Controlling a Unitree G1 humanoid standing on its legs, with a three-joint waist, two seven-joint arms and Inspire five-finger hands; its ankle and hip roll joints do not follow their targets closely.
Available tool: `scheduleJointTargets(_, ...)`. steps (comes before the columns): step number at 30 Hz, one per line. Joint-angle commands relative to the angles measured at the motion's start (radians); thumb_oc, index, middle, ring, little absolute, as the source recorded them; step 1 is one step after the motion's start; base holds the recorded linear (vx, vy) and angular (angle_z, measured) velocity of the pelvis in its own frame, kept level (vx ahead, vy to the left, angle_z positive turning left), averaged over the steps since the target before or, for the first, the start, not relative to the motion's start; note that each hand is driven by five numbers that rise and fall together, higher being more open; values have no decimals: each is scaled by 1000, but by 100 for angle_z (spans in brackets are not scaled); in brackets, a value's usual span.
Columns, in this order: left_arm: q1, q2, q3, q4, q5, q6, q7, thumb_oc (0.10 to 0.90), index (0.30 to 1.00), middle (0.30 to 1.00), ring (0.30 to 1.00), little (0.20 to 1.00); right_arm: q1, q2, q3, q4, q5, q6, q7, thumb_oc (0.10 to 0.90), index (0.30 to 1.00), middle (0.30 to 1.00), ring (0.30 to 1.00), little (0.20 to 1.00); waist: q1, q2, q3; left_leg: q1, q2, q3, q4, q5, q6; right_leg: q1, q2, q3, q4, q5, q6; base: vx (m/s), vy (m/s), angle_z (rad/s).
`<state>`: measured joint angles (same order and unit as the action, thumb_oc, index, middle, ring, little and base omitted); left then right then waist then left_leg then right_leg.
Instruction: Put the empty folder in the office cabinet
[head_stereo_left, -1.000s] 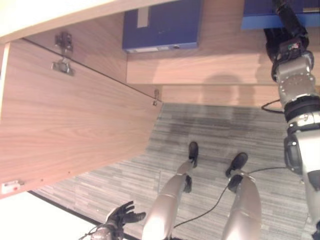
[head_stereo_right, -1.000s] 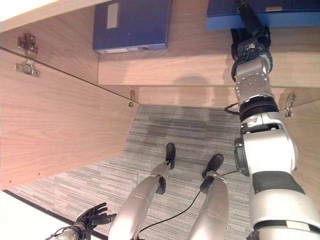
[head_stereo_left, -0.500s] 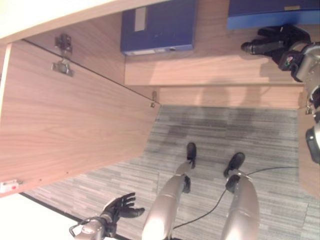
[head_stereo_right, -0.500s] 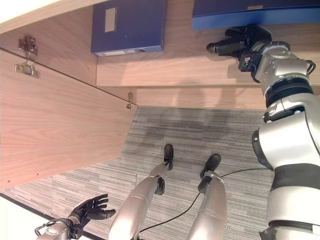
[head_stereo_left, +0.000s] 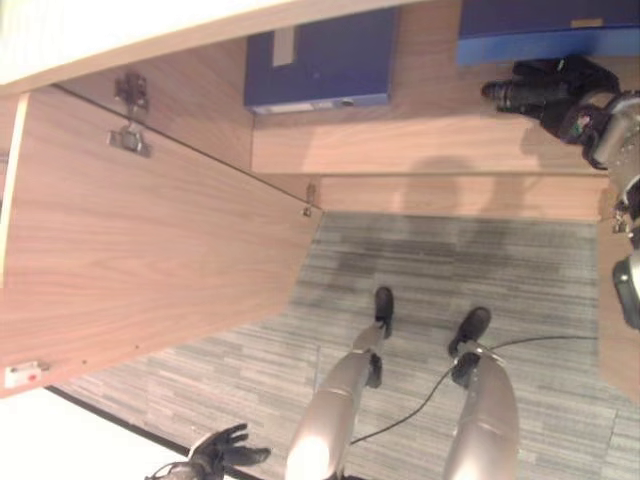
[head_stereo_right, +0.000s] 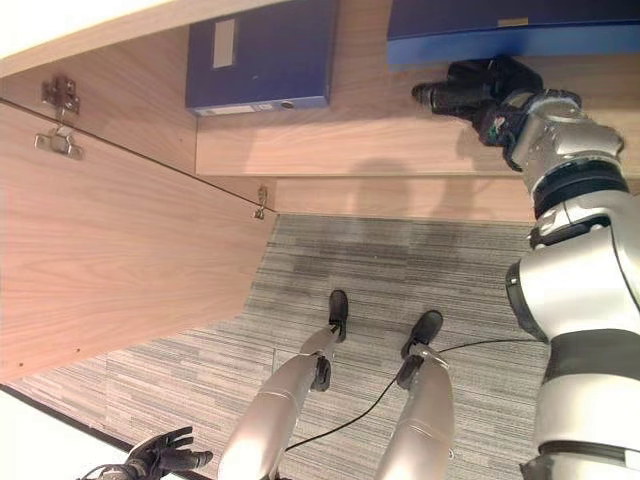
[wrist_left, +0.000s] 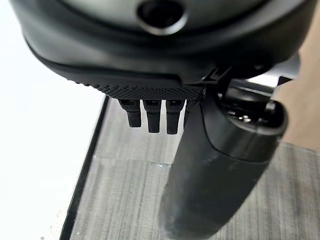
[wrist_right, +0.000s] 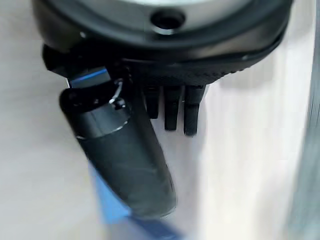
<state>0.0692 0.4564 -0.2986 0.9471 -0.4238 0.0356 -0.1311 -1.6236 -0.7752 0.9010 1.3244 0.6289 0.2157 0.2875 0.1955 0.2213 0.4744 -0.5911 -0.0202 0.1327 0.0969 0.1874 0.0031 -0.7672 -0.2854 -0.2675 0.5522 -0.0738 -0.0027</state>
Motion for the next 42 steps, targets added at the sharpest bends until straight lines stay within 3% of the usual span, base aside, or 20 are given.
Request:
scheduleJointTargets(1,63,120,6,31,36,-10,-19,800,900,900,900,900,-19,-48,202,-40,-378,29,83,800,900,900,900,900,10,-42,16,10,3,36,81,-175,-20,92,45,9,-156,19,71,-2,45,0)
scheduleJointTargets(3,73,90,-7,-7,24,-11,-29,800,900,900,900,900,28,-45,295,-117,-529,6,108,800,900,900,900,900,-7,-55,22,15,4,37,73,-174,-21,99,48,9,-171,28,75,-4,33,-4)
scheduleJointTargets(5,74,87,-9,-30,17,-13,-28,800,900,900,900,900,35,-44,322,-133,-592,-2,115,800,900,900,900,900,-12,-57,26,18,4,37,70,-173,-22,105,48,7,-176,29,76,-4,13,-5)
scheduleJointTargets(13,85,47,-15,-90,-19,-31,-18,800,900,900,900,900,107,-56,345,-138,-781,-41,107,800,900,900,900,900,-23,-67,45,33,2,40,47,-166,-23,125,53,7,-214,46,84,-2,2,-2)
scheduleJointTargets(28,53,-3,-5,-30,-8,-33,-11,800,900,900,900,900,249,-55,349,-343,-796,-46,196,800,900,900,900,900,-42,-91,45,63,5,49,17,-158,-27,155,61,3,-260,67,90,0,-5,-5)
scheduleJointTargets(29,34,-15,0,-16,-6,-40,-2,800,900,900,900,900,263,-27,354,-314,-885,-60,181,800,900,900,900,900,-45,-97,42,96,5,47,2,-155,-31,195,64,1,-290,76,94,12,-19,-6)
scheduleJointTargets(34,5,-39,10,43,12,-43,22,800,900,900,900,900,303,29,331,-321,-1014,-76,168,800,900,900,900,900,-49,-120,-1,165,10,43,-23,-157,-36,278,73,-3,-339,82,98,46,-25,-5)
scheduleJointTargets(38,-23,-73,41,124,37,-40,39,800,900,900,900,900,322,83,323,-330,-1136,-101,155,800,900,900,900,900,-57,-159,-60,256,27,36,-47,-163,-46,387,96,-5,-400,83,102,98,-56,-7)
scheduleJointTargets(42,-36,-80,82,189,61,-37,52,800,900,900,900,900,360,137,265,-381,-1128,-104,143,800,900,900,900,900,-64,-189,-106,320,50,40,-73,-134,-51,465,121,-21,-453,103,89,30,-109,-10)
